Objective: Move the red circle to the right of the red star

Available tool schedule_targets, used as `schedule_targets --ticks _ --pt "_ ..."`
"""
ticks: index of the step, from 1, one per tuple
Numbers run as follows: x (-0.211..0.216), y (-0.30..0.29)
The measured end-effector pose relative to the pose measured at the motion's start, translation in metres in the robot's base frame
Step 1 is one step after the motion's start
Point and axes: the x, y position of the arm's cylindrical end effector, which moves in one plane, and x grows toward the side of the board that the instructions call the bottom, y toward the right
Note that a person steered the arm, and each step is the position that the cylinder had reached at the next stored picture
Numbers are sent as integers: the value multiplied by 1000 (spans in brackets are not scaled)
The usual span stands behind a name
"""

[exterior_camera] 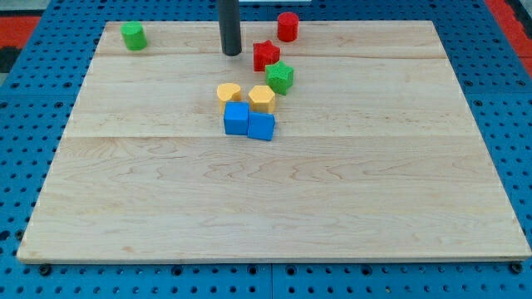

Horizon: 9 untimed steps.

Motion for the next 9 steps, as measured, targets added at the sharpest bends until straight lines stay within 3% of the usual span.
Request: schedule_targets --ticks 1,2,3,4,5,6,9 --pt "25 16" --pt "-19 61" --pt "-19 46" --pt "-53 10" --pt "-89 29" --pt "-90 34" --pt "-90 139"
